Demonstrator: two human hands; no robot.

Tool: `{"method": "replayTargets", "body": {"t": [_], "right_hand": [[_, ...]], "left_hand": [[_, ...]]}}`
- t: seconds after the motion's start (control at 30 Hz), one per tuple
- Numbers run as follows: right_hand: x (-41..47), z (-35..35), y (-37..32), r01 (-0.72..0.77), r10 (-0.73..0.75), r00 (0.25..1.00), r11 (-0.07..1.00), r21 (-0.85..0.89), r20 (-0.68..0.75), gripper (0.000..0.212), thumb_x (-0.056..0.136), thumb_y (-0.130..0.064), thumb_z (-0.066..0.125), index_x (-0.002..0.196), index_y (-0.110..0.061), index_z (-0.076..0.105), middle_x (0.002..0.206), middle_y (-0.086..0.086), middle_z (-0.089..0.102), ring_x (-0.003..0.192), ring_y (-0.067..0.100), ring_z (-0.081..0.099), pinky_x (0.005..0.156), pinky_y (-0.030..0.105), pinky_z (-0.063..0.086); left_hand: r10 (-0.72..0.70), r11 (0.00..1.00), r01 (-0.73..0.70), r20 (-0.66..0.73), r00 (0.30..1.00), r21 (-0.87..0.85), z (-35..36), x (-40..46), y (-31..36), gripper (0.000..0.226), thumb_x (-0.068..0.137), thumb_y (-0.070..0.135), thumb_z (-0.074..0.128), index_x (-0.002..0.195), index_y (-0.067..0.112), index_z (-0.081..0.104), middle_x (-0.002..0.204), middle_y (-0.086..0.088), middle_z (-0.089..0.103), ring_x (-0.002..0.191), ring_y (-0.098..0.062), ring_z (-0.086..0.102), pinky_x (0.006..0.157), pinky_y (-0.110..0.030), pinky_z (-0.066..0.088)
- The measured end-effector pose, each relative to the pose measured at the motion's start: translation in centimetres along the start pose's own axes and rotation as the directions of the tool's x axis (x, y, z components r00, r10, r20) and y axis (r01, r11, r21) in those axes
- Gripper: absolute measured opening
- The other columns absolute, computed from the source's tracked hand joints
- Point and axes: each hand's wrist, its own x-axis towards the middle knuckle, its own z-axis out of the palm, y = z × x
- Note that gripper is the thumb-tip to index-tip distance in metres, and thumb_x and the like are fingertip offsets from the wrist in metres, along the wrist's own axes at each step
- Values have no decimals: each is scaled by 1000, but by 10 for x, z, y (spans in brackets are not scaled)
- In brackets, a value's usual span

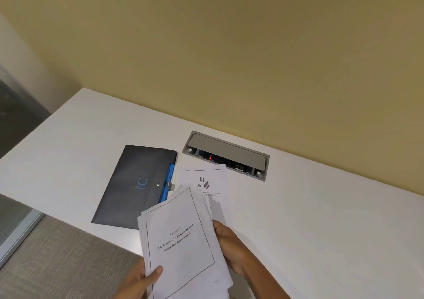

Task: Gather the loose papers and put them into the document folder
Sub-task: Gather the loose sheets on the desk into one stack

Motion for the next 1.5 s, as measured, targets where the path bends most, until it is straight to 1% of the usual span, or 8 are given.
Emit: {"method": "replayTargets", "body": {"t": [0.17,0.3,0.4,0.5,0.77,1.1,1.27,1.5], "right_hand": [[31,-4,-39,23,-125,972,892,-451,-199,50,103,-62,49,115,-20,74,111,5,80,94,18,75,90,40,65],[69,-29,-83,5,-386,886,562,-827,-256,56,100,-38,69,150,-19,51,152,-1,56,142,23,54,115,41,48],[94,-50,-104,-88,-358,909,342,-936,-216,107,90,-52,79,168,-14,17,178,5,14,164,28,19,130,51,28],[111,-63,-109,-158,-288,935,180,-971,-206,134,83,-63,81,170,-14,-9,180,5,-12,167,34,-5,132,64,11],[111,-58,-57,-129,-303,940,106,-986,-155,125,86,-61,77,170,-13,-2,180,7,9,167,32,1,132,64,1],[79,-40,-6,-24,-252,824,879,-476,-508,51,96,-1,74,144,-9,59,134,10,71,125,31,68,104,40,57],[48,-55,-3,1,-198,863,921,-389,-465,30,103,-8,66,132,-8,71,129,1,74,128,25,67,98,16,51],[-10,-53,16,68,-99,945,992,-108,-311,36,104,-11,56,122,-33,78,127,-7,80,120,17,76,109,46,58]], "left_hand": [[29,1000,-29,-86,996,5,1,-7,0,69,89,-9,65,147,21,41,130,2,72,118,-6,67,91,-20,55],[104,995,-103,-197,975,15,-4,-14,-23,66,84,-19,64,145,2,46,130,-18,68,120,-30,65,81,-15,59],[74,997,-78,-298,952,-1,-10,-16,-36,67,80,-19,69,142,-1,50,133,-24,64,127,-39,58,100,-31,54],[53,997,-75,-448,893,-31,-13,-15,-42,66,76,-16,76,137,1,56,131,-23,65,108,0,69,86,-8,54],[-31,991,-32,-455,890,-128,-28,-27,-34,62,80,-13,72,118,36,69,116,6,78,110,-16,72,83,-23,60],[29,972,-108,-351,936,-208,-6,-26,13,66,85,-25,56,142,8,46,116,1,72,81,7,74,72,-9,57],[98,991,-119,-277,956,-62,1,-14,27,70,83,-29,56,145,-1,40,117,10,72,97,18,67,82,-3,51],[195,971,-176,-107,975,164,7,-6,36,66,86,-23,58,141,8,39,138,-14,59,125,-6,60,88,-6,50]]}}
